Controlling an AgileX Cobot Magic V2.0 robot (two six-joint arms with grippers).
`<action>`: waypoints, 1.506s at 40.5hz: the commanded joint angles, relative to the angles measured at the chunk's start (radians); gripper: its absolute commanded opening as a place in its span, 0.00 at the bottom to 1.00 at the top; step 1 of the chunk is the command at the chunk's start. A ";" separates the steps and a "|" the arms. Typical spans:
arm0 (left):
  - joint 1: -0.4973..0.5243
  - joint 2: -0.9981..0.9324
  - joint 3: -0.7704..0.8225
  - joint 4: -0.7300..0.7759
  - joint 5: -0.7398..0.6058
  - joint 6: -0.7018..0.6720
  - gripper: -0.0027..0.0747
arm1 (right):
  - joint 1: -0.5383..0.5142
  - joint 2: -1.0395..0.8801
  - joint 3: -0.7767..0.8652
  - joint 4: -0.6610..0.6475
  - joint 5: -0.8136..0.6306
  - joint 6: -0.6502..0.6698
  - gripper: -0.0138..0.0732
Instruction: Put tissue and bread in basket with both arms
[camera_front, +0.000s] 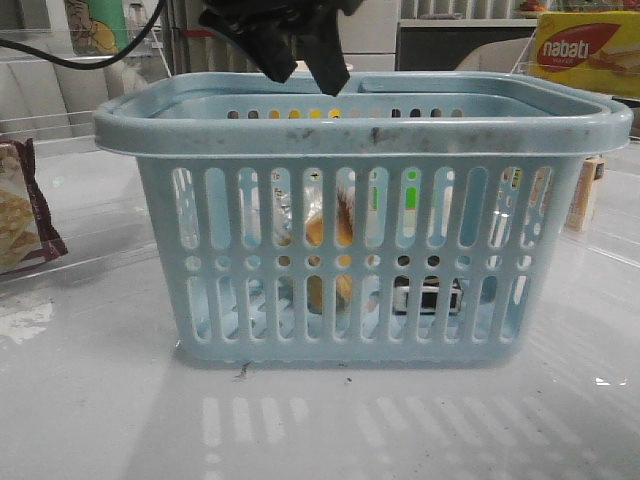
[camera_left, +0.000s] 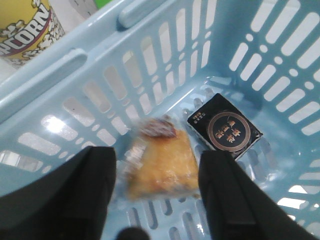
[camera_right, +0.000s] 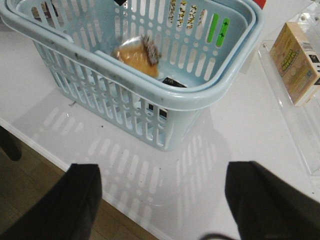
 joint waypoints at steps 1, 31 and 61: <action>-0.004 -0.087 -0.033 -0.018 -0.065 -0.008 0.65 | 0.000 0.005 -0.026 -0.007 -0.067 -0.003 0.86; -0.004 -0.807 0.512 -0.047 -0.032 -0.008 0.65 | 0.000 0.005 -0.026 -0.007 -0.069 -0.003 0.86; -0.004 -1.211 0.868 -0.041 -0.030 -0.017 0.45 | 0.000 0.005 -0.026 -0.025 -0.018 -0.003 0.46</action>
